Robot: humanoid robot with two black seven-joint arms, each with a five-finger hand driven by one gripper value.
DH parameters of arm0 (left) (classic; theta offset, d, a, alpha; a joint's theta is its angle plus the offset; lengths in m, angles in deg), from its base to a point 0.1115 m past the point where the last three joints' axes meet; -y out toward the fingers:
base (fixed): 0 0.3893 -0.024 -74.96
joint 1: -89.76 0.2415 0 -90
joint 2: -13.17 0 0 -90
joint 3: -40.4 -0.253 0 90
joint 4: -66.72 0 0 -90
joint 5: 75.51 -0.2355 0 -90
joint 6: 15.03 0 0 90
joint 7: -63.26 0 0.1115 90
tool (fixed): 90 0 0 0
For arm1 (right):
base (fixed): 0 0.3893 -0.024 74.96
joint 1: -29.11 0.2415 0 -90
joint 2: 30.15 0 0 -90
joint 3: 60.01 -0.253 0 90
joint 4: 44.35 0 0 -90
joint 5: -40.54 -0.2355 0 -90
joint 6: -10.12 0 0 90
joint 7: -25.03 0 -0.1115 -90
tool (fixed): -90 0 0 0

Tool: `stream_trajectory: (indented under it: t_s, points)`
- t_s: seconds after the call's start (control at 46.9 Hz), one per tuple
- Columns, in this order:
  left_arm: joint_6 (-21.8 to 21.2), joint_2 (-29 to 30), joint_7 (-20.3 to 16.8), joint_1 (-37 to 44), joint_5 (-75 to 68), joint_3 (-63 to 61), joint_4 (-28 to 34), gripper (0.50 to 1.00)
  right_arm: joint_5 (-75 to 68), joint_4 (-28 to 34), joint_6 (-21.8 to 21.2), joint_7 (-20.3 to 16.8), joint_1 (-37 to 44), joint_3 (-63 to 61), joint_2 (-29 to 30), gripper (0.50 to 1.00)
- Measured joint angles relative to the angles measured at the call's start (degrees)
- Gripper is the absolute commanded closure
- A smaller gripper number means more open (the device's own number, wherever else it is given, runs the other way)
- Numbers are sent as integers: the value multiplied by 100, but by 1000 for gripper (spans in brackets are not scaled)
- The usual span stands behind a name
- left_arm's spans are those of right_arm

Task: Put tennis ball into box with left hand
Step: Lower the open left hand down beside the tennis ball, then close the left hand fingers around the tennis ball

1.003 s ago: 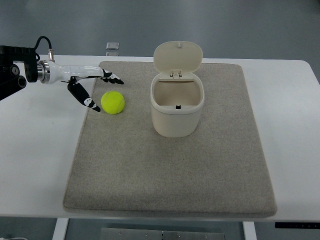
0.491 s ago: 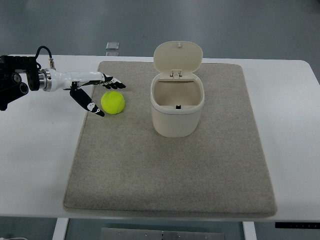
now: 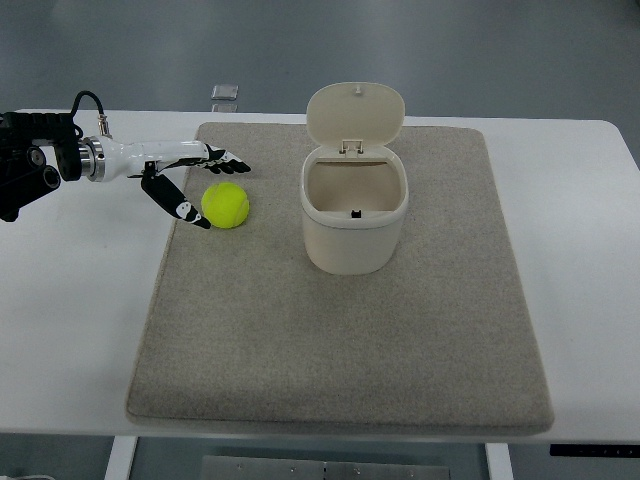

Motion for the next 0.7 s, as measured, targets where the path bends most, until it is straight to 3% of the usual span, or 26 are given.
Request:
stream_trajectory:
  t_s: [0.213,0.704]
  points:
    - [-201,-9,0,29,-69,-8,85,559,0,0,0,0,0,0,0,599]
    - [-236,-202,0,73,-6,0,163,559,0,0,0,0,0,0,0,599]
